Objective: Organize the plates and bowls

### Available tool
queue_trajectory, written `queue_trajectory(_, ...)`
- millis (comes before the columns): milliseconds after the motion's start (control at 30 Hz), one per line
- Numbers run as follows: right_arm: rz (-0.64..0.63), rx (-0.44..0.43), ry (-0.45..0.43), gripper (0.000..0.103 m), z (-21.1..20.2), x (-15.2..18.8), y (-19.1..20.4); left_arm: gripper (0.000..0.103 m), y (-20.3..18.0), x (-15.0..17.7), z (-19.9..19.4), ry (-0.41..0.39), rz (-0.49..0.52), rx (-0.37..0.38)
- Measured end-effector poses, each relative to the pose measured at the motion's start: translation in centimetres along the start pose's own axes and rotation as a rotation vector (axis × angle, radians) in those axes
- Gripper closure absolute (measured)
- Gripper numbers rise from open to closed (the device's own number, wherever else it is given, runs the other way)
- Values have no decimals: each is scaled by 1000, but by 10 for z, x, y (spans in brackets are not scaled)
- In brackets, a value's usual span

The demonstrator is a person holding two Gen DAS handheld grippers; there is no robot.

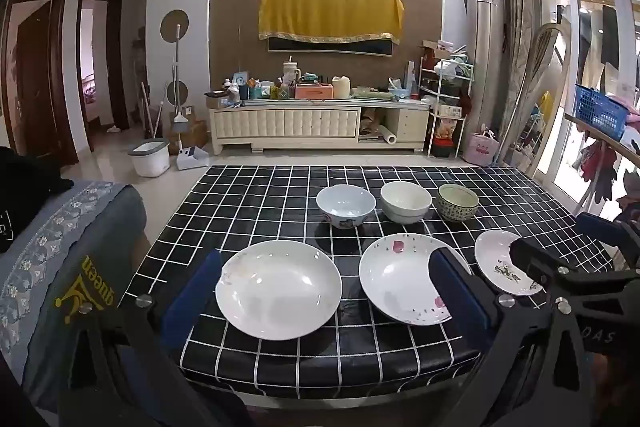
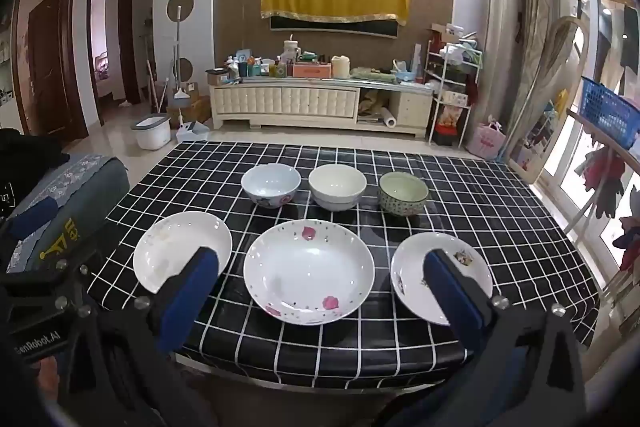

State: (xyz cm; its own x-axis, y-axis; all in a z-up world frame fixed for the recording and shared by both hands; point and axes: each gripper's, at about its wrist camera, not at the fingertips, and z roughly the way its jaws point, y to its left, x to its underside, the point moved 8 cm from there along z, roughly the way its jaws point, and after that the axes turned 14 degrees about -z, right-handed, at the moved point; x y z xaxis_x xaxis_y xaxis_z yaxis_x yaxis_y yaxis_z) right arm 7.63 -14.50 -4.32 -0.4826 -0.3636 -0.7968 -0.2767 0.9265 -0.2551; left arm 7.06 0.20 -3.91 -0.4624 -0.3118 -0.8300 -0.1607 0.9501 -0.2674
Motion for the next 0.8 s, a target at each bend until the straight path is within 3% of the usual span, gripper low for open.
queue_trajectory(33, 1, -3, 0, 0, 0, 0, 0, 0, -2, -1, -1, -31, 55, -7)
queue_trajectory(800, 23, -33, 19, 0, 0, 6, -4, 0, -2, 3, -2, -19, 47, -10)
